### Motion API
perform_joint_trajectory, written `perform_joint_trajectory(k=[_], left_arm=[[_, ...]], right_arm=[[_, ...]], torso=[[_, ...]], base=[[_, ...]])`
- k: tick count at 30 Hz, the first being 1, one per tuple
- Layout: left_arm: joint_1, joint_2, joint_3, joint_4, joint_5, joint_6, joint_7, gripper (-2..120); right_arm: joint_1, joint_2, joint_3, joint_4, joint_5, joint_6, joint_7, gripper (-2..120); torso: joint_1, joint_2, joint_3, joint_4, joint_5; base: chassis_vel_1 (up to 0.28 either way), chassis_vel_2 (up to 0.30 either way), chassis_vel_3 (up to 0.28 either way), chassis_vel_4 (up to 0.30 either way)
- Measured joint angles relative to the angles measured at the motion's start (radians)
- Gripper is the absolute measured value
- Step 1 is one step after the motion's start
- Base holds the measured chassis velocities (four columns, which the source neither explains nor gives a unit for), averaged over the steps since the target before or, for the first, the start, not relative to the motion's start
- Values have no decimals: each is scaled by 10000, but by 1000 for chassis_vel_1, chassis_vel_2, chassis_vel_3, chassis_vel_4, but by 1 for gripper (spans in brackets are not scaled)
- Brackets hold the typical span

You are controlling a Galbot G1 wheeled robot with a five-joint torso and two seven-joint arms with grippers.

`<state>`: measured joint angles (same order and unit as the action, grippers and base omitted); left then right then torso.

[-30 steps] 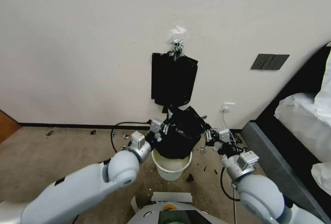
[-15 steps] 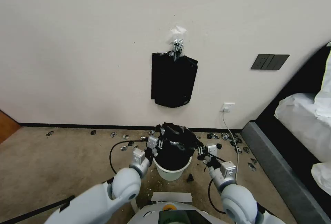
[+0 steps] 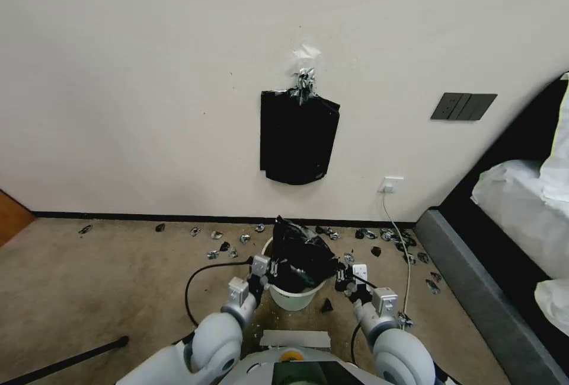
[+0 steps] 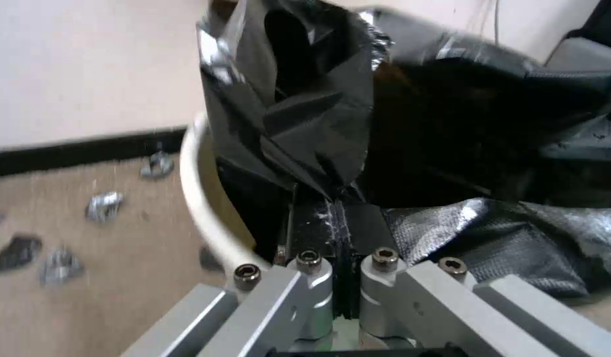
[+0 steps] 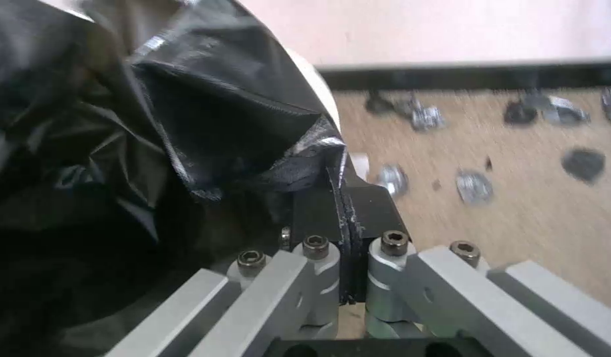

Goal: Place a trash bag onto the trash bin.

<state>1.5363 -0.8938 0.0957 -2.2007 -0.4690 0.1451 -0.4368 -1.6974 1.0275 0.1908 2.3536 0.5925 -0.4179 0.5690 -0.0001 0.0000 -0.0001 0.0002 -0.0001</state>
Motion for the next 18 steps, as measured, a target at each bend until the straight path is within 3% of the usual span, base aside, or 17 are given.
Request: perform_joint_trajectory(k=[12, 18], left_arm=[[1203, -216, -527, -17, 269, -137, 135, 0], [1656, -946, -633, 631, 633, -398, 308, 0]], right_arm=[[337, 250, -236, -414, 786, -916, 608, 0], [680, 392, -312, -844, 1455, -1047, 862, 0]], torso=[[1, 0, 1, -3, 2], [0, -1, 1, -1, 9]], base=[[0, 0, 0, 0], [0, 0, 0, 0]])
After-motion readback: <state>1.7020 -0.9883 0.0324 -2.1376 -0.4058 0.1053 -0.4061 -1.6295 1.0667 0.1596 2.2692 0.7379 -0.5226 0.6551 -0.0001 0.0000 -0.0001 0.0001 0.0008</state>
